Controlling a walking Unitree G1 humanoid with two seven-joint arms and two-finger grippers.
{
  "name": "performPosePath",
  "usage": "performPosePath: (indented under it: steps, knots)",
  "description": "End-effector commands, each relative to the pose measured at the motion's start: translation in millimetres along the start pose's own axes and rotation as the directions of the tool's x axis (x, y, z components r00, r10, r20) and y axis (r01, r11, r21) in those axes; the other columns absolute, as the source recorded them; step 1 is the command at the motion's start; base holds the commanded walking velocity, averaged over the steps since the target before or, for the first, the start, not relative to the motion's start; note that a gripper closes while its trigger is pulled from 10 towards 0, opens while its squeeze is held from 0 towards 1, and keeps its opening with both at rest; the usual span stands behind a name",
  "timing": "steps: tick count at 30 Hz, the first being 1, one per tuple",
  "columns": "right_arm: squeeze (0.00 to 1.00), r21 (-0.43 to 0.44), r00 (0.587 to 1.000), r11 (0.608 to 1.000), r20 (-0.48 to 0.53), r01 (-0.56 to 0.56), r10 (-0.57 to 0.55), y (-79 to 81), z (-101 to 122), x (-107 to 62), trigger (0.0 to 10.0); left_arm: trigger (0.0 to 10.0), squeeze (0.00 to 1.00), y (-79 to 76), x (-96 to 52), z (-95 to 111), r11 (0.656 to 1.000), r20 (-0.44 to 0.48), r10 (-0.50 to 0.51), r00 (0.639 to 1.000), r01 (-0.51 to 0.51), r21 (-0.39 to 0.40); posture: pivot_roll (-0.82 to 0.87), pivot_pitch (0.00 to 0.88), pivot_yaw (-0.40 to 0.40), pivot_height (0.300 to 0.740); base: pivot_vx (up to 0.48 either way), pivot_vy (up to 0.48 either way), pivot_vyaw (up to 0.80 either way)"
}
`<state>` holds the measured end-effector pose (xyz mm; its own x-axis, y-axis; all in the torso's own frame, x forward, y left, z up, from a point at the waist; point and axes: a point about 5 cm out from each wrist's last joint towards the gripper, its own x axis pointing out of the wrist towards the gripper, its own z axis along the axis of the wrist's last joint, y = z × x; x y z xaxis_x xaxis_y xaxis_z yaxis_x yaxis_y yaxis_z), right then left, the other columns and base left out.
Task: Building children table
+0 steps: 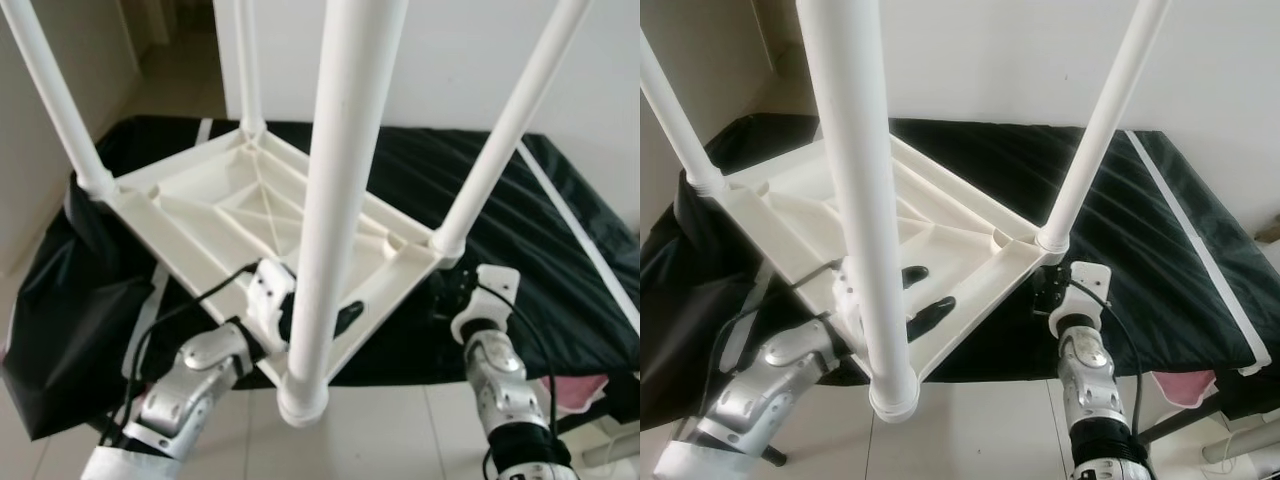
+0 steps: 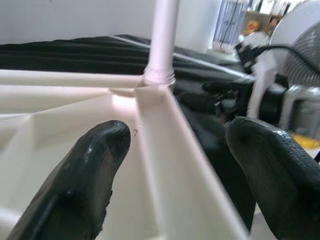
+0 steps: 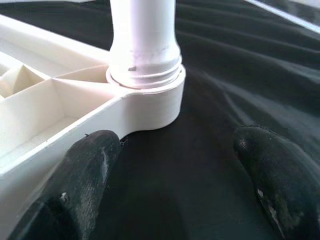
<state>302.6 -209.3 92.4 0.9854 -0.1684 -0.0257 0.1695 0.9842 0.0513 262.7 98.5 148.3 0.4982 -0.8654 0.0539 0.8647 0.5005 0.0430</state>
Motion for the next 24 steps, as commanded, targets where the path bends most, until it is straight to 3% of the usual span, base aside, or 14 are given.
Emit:
performPosePath:
  steps: [1, 9, 16, 19, 24]
  knots:
    - [0.00, 0.003, 1.000, 1.000, 0.015, 0.024, -0.024, -7.9, 1.9, -2.3, 10.0, 10.0, 0.00, -0.7, -8.6, 1.2, 0.984, -0.015, -0.177, 0.984, 0.177, 0.018, 0.02, 0.036, -0.044, 0.740, 0.000, 0.000, 0.00]
    - [0.00, 0.010, 0.998, 0.999, 0.044, 0.044, -0.045, -14.5, 8.9, -8.6, 10.0, 10.0, 0.00, 6.2, -18.2, 16.2, 0.979, -0.003, -0.201, 0.980, 0.201, 0.027, 0.01, 0.056, -0.039, 0.740, 0.000, 0.000, 0.00]
    - [0.00, 0.000, 0.995, 0.996, 0.039, 0.091, -0.090, -20.6, 11.6, -11.8, 10.0, 10.0, 0.00, 17.9, -46.4, 20.1, 0.965, -0.144, -0.214, 0.966, 0.232, 0.125, 0.00, 0.063, -0.030, 0.740, 0.000, 0.000, 0.00]
    - [0.00, 0.020, 0.996, 0.996, 0.008, 0.087, -0.087, -18.0, 12.4, -7.3, 10.0, 10.0, 0.00, 22.7, -60.4, 19.8, 0.965, -0.194, -0.206, 0.959, 0.232, 0.122, 0.01, 0.057, -0.028, 0.740, 0.000, 0.000, 0.00]
    - [0.00, 0.020, 0.997, 0.997, -0.011, 0.079, -0.079, -15.7, 13.1, -2.4, 10.0, 10.0, 0.00, 23.6, -70.8, 19.5, 0.965, -0.230, -0.207, 0.951, 0.237, 0.109, 0.02, 0.051, -0.032, 0.740, 0.000, 0.000, 0.00]
